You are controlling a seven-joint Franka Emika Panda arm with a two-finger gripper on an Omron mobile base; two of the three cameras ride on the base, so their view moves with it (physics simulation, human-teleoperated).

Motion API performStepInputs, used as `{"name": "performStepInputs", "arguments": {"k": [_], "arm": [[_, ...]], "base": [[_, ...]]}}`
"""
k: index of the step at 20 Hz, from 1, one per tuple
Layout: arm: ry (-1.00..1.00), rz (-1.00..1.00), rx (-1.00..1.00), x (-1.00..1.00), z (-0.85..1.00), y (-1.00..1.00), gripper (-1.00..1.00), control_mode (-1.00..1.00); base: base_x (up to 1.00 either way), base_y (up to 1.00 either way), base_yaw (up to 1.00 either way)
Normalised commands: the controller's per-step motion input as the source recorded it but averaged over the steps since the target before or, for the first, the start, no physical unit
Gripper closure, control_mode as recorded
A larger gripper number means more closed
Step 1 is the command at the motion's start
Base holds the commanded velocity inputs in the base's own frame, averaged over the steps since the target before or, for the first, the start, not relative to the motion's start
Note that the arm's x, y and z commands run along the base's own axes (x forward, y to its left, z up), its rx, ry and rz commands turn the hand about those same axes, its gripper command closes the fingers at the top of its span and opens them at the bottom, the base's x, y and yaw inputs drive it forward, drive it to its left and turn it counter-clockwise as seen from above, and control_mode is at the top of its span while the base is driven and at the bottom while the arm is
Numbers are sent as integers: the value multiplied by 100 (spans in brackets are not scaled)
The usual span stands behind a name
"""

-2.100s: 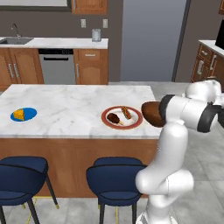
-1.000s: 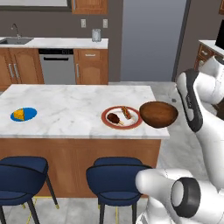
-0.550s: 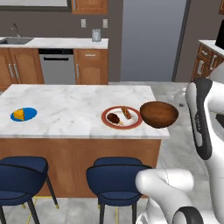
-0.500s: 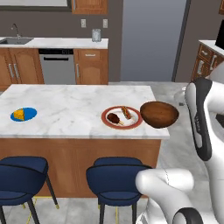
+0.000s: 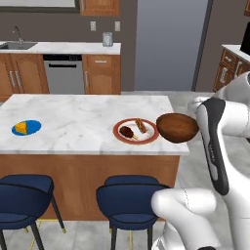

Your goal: Take the smaller bowl and place it next to the appetizer plate on the dining counter , and place the larger bowl next to the plate with cooked food.

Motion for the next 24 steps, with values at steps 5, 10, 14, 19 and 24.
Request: {"name": "performStepInputs", "arguments": {"k": [5,10,14,19,24], "arm": [[0,0,0,0,0,0,-100,100],[0,0,0,0,0,0,-100,100],[0,0,0,0,0,0,-100,100],[0,0,0,0,0,0,-100,100],[0,0,0,0,0,0,-100,100]], "base": [[-54,7,0],[-58,68,0],[-20,100,0],[2,100,0],[8,100,0]]}}
